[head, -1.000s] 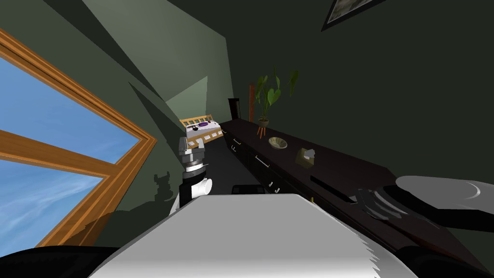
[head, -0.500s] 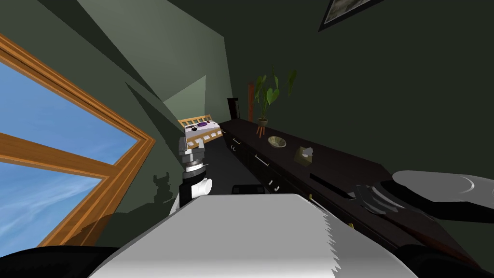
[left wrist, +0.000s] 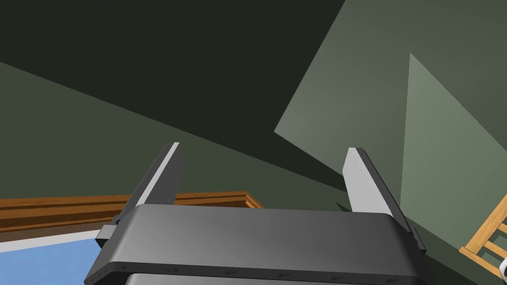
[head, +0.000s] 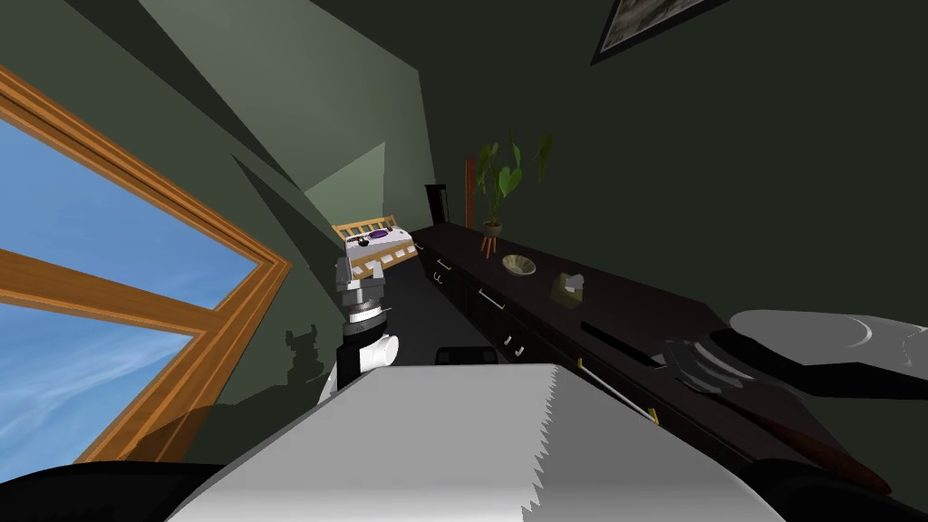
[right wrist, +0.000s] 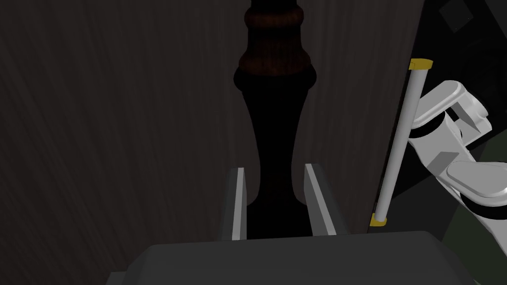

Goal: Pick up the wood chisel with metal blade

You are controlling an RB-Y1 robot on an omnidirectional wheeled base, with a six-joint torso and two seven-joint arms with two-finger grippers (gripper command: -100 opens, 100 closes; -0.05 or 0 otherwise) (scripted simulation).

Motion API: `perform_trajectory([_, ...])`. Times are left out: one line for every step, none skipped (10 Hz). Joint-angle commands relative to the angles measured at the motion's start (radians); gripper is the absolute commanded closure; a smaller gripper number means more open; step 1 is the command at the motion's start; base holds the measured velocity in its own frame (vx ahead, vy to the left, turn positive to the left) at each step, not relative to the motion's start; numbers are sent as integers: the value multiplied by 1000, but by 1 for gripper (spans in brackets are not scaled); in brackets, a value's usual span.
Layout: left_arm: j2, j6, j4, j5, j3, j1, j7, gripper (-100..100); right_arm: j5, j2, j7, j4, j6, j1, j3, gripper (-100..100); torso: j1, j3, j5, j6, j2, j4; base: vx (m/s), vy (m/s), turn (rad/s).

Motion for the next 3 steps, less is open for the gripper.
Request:
perform_trajectory([0,0,0,0,0,0,0,0,-32,-8,9,1,6,7,2,100,0,0,0,0,0,0,0,0,0])
perform_trajectory([0,0,0,0,0,0,0,0,-23,-7,8,1,4,6,1,100,0,0,0,0,-1,0,0,0,0])
perform_trajectory([0,0,0,0,0,0,0,0,-26,-7,10,1,6,7,1,0,0,0,0,0,-1,0,0,0,0])
